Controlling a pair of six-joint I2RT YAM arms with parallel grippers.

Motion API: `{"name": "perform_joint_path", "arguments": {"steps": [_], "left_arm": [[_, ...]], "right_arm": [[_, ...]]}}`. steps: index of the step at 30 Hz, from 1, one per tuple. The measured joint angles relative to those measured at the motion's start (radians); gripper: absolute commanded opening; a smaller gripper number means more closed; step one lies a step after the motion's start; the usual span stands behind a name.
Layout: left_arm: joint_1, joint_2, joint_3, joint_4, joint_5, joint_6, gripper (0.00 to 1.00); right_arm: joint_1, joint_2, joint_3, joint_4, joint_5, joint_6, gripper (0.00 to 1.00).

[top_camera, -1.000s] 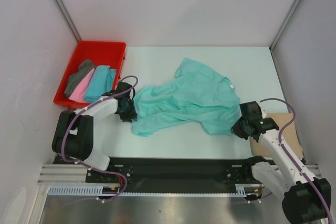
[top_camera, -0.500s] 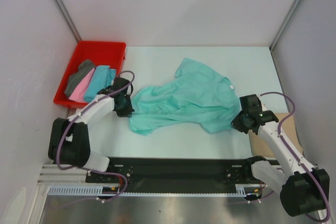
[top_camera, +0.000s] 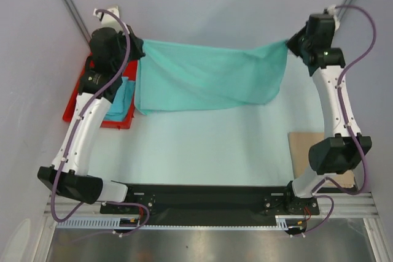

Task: Fold and stack the t-shirts
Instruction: Flatten the tshirt out

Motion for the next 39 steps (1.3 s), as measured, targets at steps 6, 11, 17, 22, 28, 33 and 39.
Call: {"name": "perform_joint_path", "arguments": {"steps": [6, 11, 17, 22, 28, 33, 39], "left_arm": [[0.000, 0.053, 0.171, 0.140, 0.053, 0.100, 0.00], [0.000, 0.016, 0.198, 0.156, 0.101, 0.147, 0.00], [0.000, -0.141, 0.164, 0.135, 0.174, 0.166, 0.00], [0.000, -0.401, 0.056, 0.142, 0.220, 0.173, 0.00], [0.000, -0.450, 0.132, 0.189, 0.220, 0.172, 0.00], [0.000, -0.262, 0.216, 0.204, 0.222, 0.171, 0.01], [0.001, -0.190, 0.151, 0.118, 0.226, 0.159, 0.00]], "right_arm": [[-0.064, 0.071, 0.359, 0.090, -0.041, -0.010, 0.00], [-0.075, -0.067, 0.293, 0.178, -0.054, -0.014, 0.00], [-0.074, -0.333, 0.093, 0.250, -0.049, -0.058, 0.00], [-0.074, -0.604, -0.068, 0.344, -0.037, -0.094, 0.00], [-0.074, -0.626, -0.014, 0.470, -0.032, -0.100, 0.00], [-0.074, -0.429, 0.089, 0.480, -0.046, -0.103, 0.00], [-0.074, -0.377, 0.013, 0.376, -0.048, -0.121, 0.00]]}}
